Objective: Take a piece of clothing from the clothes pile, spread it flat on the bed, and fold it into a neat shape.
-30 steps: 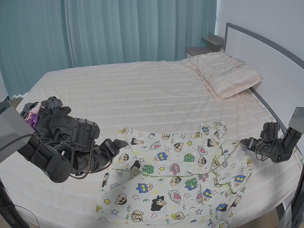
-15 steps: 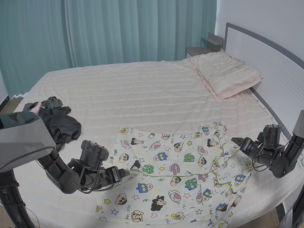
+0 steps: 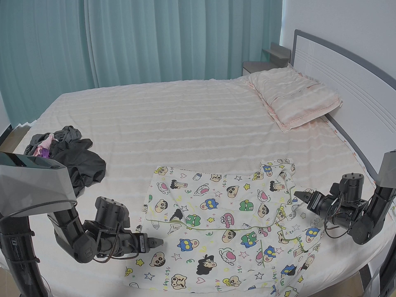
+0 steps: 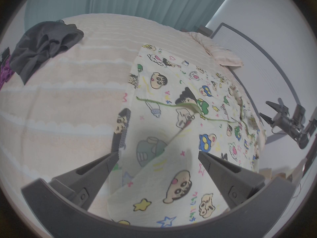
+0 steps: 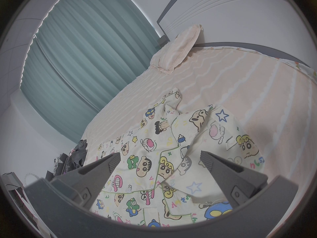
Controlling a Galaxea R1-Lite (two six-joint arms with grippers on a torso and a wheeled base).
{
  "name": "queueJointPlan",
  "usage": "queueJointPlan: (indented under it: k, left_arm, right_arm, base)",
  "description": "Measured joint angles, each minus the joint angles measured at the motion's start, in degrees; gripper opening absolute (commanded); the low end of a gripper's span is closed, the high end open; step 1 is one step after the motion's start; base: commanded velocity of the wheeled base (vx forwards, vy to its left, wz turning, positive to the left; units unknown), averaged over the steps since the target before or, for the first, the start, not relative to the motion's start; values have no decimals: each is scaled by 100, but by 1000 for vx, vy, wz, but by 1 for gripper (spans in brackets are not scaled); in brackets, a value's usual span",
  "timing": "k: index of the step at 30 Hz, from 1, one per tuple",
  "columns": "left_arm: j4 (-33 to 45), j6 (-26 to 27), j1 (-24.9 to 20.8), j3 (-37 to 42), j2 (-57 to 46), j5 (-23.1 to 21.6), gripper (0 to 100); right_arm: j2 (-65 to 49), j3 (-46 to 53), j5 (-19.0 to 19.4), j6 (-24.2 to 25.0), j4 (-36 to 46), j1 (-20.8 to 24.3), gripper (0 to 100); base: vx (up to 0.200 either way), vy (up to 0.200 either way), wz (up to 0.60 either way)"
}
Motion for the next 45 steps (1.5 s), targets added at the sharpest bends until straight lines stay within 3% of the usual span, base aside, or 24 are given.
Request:
queueJointPlan:
  k: [5,14,24,25,34,40,45]
  left_arm:
    - [-686,206,149,397,104,-566,100]
    - [-1952,928,396,805,534,-1133,100]
    - [-2176,1263,440,1157,798,-1532,100]
    - [-2194,1296,435,1178,809,-1549,0]
    - [-2228,1323,457,1295,769,-1436,0]
    - [-2225,1301,322,1334,653,-807,0]
    - [-2225,1164,-210,1337,614,-286,0]
  right_arm:
    - [17,44,6,5,-121,60,100]
    - [24,145,13,10,-312,173,100]
    - [35,173,11,13,-336,215,100]
    - [37,173,13,18,-339,217,100]
    - [44,173,13,21,-336,221,100]
    - [41,168,11,21,-336,218,100]
    - [41,173,13,21,-336,218,100]
  base:
    - [0,0,0]
    - [0,0,0]
    - [0,0,0]
    - [0,0,0]
    - [0,0,0]
    - [0,0,0]
    - [0,0,0]
